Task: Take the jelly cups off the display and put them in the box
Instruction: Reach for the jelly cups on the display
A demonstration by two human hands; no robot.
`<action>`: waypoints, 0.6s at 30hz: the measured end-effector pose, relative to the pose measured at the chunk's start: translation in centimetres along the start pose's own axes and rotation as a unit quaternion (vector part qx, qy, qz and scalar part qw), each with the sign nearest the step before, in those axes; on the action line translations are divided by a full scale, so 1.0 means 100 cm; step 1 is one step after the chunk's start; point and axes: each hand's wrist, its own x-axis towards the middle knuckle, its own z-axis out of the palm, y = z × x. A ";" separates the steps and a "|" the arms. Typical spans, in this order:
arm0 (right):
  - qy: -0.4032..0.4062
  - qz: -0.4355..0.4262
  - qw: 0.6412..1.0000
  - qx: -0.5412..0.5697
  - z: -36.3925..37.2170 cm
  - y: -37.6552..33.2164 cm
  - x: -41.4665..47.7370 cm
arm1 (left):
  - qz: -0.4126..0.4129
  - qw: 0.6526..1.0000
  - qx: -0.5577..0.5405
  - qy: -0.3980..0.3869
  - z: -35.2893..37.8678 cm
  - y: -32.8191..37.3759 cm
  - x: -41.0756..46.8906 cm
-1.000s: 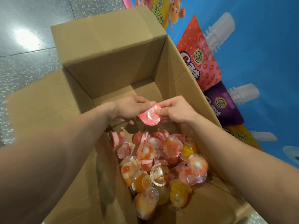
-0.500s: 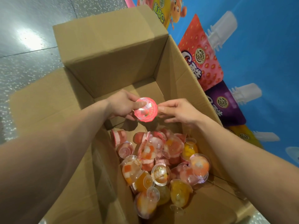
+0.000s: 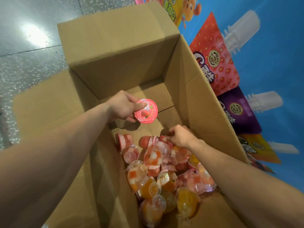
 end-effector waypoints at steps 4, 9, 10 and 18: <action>-0.029 0.012 0.999 -0.040 -0.001 -0.003 0.005 | -0.004 1.000 0.006 0.000 -0.002 0.000 0.003; -0.023 0.008 1.000 -0.008 -0.002 -0.002 0.006 | 0.007 1.000 0.007 -0.004 -0.003 0.002 0.005; -0.014 0.004 1.000 -0.006 -0.002 -0.001 0.006 | 0.011 1.000 0.006 -0.006 -0.004 0.004 0.005; 0.096 -0.007 0.963 0.252 -0.014 0.005 0.001 | 0.028 1.000 0.006 -0.009 0.000 0.018 -0.001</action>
